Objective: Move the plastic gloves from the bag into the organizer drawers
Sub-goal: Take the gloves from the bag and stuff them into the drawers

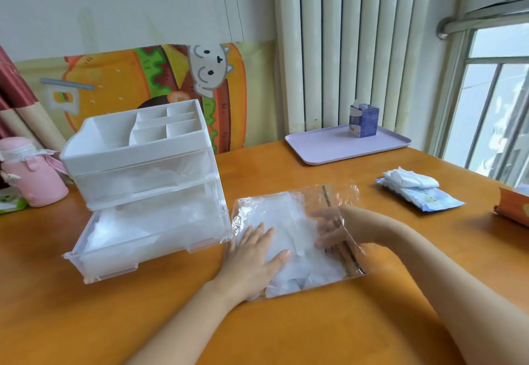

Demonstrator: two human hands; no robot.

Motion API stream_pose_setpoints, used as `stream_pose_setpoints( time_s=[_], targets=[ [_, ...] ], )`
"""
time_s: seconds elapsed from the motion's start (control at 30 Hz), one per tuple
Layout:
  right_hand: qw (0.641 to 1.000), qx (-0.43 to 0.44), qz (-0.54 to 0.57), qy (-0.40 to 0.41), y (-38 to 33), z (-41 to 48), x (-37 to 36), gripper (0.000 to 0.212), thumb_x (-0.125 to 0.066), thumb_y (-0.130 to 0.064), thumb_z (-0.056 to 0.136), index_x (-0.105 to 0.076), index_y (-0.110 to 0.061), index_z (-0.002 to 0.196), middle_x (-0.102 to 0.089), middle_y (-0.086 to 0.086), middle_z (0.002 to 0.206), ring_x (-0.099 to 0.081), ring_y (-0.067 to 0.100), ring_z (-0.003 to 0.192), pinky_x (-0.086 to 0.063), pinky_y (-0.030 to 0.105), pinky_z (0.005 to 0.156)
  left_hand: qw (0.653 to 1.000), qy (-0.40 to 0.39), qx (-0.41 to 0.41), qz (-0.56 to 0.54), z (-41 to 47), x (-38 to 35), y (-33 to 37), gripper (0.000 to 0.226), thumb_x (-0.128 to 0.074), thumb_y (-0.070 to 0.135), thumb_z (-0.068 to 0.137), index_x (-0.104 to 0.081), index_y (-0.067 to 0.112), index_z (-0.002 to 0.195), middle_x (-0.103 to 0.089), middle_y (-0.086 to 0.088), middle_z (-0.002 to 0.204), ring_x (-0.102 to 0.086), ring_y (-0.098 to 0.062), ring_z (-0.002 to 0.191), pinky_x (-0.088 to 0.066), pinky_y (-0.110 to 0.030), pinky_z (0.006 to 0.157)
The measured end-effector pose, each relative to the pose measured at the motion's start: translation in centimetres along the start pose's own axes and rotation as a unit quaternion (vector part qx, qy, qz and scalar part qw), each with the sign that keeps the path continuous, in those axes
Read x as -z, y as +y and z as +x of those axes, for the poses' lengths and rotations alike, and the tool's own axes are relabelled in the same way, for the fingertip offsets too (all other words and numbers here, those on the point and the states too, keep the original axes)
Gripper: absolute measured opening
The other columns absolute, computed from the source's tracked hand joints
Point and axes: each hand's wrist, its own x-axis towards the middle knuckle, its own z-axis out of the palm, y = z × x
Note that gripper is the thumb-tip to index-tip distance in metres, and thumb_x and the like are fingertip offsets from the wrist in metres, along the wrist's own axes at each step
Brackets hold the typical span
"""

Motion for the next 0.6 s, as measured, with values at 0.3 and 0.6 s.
stream_pose_setpoints(
  time_s=[0.3,0.6],
  targets=[
    [0.991,-0.026,-0.102,0.088,0.3,1.7,-1.5,0.02,-0.072,-0.033,0.081,-0.07,-0.013,0.081,-0.068,0.0,0.083,-0.057,0.016,0.073,-0.039,0.018,0.06,1.0,0.009,0.009,-0.02,0.0,0.0,0.0,0.072,-0.02,0.065,0.094,-0.005,0.029,0.154,0.008,0.005,0.162,0.015,-0.011,0.147,0.012,-0.043,0.118],
    [0.963,-0.046,0.082,0.252,3.5,0.1,2.3,0.01,-0.071,-0.022,0.085,-0.076,-0.015,0.08,-0.069,0.004,0.07,-0.055,0.014,0.062,-0.044,0.026,0.06,0.999,-0.016,0.027,0.015,-0.3,0.4,0.2,0.072,-0.02,0.065,0.095,0.0,0.029,0.154,0.014,0.004,0.161,0.019,-0.014,0.146,0.01,-0.05,0.118]
  ],
)
